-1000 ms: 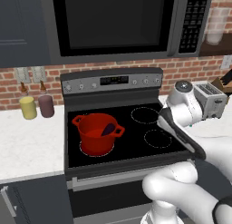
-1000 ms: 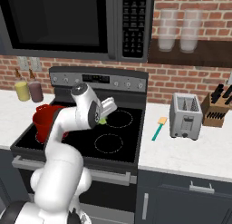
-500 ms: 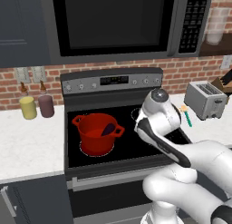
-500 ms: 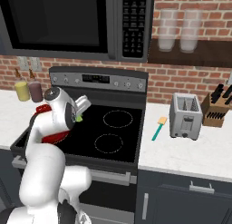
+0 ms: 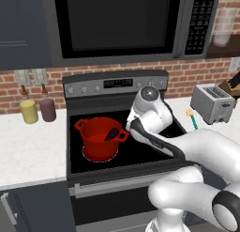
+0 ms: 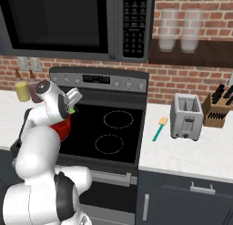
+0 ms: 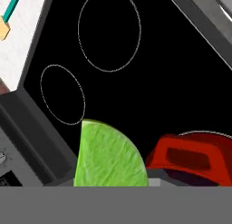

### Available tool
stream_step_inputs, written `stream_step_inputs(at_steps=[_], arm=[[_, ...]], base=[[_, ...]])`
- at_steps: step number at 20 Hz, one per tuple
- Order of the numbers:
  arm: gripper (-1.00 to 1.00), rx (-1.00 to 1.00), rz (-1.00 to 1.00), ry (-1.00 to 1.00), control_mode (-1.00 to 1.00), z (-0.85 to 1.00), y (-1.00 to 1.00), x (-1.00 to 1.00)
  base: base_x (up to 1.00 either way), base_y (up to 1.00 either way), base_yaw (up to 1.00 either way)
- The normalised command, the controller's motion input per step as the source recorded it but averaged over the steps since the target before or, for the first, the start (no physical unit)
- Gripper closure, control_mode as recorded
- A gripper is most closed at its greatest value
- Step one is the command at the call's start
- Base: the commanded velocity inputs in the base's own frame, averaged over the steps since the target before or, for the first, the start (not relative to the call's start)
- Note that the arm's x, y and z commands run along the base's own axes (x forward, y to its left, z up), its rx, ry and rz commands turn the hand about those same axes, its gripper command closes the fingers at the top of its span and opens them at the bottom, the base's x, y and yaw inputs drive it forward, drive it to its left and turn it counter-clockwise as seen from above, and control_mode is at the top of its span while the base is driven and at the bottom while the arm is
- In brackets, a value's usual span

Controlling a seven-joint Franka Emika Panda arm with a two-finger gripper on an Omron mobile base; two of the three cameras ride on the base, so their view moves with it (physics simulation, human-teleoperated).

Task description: Put the eggplant and lemon wedge in the pot. Retrieve the spatula and lightly stir the vegetables in the pot.

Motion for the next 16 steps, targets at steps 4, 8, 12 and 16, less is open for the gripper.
stream_step_inputs(at_steps=[4,8,12,16], arm=[[1.00,0.00,0.00,0.00,-1.00,0.01,0.59,0.34],[1.00,0.00,0.03,0.02,-1.00,-0.23,0.75,0.23],[1.00,0.01,0.01,0.01,-1.00,-0.34,0.47,0.20],[1.00,0.01,0.00,0.02,-1.00,-0.41,0.31,0.15]], base=[[0.00,0.00,0.00],[0.00,0.00,0.00],[0.00,0.00,0.00],[0.00,0.00,0.00]])
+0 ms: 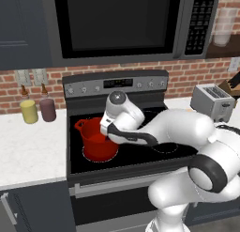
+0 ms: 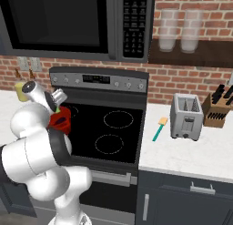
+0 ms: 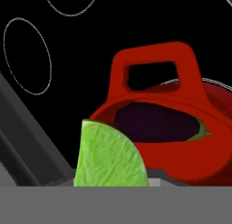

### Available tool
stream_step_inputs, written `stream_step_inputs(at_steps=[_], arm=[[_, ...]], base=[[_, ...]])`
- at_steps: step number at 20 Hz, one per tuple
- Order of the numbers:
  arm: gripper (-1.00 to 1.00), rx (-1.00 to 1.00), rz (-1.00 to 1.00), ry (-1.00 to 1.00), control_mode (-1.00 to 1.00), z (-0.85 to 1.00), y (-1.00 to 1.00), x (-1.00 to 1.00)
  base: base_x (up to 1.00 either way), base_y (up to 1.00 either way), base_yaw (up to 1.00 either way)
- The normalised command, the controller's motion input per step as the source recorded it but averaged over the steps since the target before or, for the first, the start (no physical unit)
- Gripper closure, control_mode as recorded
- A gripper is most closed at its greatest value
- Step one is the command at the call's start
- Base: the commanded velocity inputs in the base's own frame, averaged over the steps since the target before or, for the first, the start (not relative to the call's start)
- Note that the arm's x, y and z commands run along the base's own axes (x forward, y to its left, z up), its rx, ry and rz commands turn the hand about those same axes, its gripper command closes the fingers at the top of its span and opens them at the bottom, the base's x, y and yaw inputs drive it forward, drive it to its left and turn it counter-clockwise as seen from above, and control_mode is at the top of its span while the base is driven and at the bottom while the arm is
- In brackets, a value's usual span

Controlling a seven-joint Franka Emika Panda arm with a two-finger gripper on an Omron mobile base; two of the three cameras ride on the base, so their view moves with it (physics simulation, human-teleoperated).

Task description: Put the eggplant and lemon wedge in the pot. Retrieve the spatula and lightly stir the vegetables in the pot.

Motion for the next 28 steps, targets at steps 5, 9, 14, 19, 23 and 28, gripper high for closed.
stream_step_inputs(at_steps=[5,9,14,19,23,28], arm=[[1.00,0.02,0.00,0.02,-1.00,-0.42,0.14,0.05],[1.00,0.01,0.00,0.00,-1.00,-0.20,0.08,0.00],[1.00,0.02,0.00,0.00,-1.00,-0.11,0.03,0.00],[1.00,0.01,0.00,0.00,-1.00,0.00,0.16,-0.04],[-1.00,0.01,0.00,0.00,-1.00,0.00,0.17,0.00],[-1.00,0.00,0.00,-0.03,-1.00,0.09,0.00,-0.24]], base=[[0.00,0.00,0.00],[0.00,0.00,0.00],[0.00,0.00,0.00],[0.00,0.00,0.00],[0.00,0.00,0.00],[0.00,0.00,0.00]])
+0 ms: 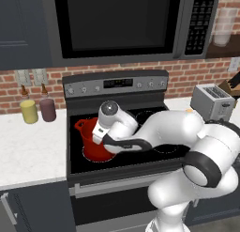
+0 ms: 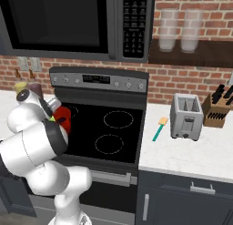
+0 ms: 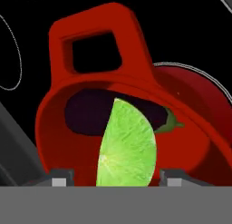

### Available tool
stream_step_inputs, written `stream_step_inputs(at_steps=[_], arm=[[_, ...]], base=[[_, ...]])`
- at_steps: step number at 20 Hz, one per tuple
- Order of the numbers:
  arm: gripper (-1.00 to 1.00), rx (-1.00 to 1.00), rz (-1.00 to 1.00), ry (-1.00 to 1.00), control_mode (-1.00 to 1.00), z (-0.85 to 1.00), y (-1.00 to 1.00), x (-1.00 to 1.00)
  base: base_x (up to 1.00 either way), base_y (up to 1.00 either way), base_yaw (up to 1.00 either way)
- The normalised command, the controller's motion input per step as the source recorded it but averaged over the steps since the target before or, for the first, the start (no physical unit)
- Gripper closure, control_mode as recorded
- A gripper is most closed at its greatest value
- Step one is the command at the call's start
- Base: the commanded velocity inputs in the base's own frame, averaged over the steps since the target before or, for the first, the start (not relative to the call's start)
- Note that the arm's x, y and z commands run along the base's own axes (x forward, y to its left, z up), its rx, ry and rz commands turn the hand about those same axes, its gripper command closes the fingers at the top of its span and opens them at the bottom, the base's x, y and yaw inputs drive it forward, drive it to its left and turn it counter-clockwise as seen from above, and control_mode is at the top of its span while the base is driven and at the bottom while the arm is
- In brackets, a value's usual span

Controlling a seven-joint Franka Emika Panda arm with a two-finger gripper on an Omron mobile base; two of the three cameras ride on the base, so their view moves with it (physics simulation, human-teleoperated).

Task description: Put the eggplant and lemon wedge in the pot. Retrieve the spatula and lightly stir the vegetables in the pot.

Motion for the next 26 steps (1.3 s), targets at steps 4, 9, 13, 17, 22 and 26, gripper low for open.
stream_step_inputs(at_steps=[4,9,13,17,22,26], arm=[[-1.00,0.00,0.00,-0.13,-1.00,0.47,-0.10,-0.66],[-1.00,0.01,-0.01,-0.16,-1.00,0.66,-0.21,-0.87],[-1.00,0.11,-0.08,-0.05,-1.00,0.50,-0.61,-0.70],[-1.00,0.20,-0.15,0.00,-1.00,0.41,-0.96,-0.43],[-1.00,0.26,-0.19,0.03,-1.00,0.35,-1.00,-0.25],[-1.00,0.20,-0.24,0.09,-1.00,0.14,-1.00,-0.12]], base=[[0.00,0.00,0.00],[0.00,0.00,0.00],[0.00,0.00,0.00],[0.00,0.00,0.00],[0.00,0.00,0.00],[0.00,0.00,0.00]])
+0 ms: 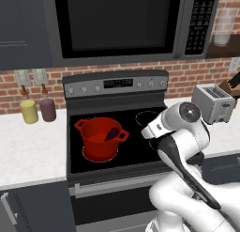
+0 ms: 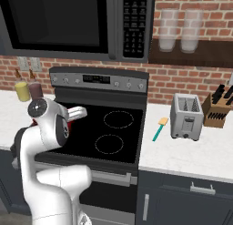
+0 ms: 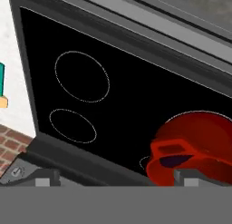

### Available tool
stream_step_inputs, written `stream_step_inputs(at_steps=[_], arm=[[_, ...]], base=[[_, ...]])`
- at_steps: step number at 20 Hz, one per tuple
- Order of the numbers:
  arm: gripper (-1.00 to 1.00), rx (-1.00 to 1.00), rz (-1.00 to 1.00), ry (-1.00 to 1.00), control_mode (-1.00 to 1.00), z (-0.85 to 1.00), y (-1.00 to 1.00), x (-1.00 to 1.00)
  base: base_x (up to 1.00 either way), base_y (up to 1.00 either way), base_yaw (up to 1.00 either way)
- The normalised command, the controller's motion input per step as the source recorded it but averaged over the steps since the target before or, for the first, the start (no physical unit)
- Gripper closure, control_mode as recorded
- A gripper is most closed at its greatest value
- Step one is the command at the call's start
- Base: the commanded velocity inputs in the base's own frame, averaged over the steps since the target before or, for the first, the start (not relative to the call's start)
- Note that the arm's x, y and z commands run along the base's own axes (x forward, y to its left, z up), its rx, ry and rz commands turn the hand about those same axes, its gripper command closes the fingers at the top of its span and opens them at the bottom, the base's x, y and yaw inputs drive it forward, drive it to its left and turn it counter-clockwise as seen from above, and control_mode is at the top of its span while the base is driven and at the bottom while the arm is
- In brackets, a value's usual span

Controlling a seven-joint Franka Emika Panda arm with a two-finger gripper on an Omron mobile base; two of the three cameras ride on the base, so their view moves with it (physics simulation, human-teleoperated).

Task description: Put the eggplant and lemon wedge in the pot. Retrieve the spatula and lightly stir the vegetables in the pot.

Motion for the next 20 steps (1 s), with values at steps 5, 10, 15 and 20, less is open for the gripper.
stream_step_inputs(at_steps=[5,10,15,20], arm=[[-1.00,0.11,-0.28,0.14,-1.00,0.00,-1.00,0.00],[-1.00,0.10,-0.29,0.16,-1.00,0.00,-1.00,0.00],[-1.00,0.09,-0.25,0.14,-1.00,0.00,-1.00,0.00],[-1.00,0.14,-0.20,0.14,-1.00,-0.01,-1.00,0.08]], base=[[0.00,0.00,0.00],[0.00,0.00,0.00],[0.00,0.00,0.00],[0.00,0.00,0.00]])
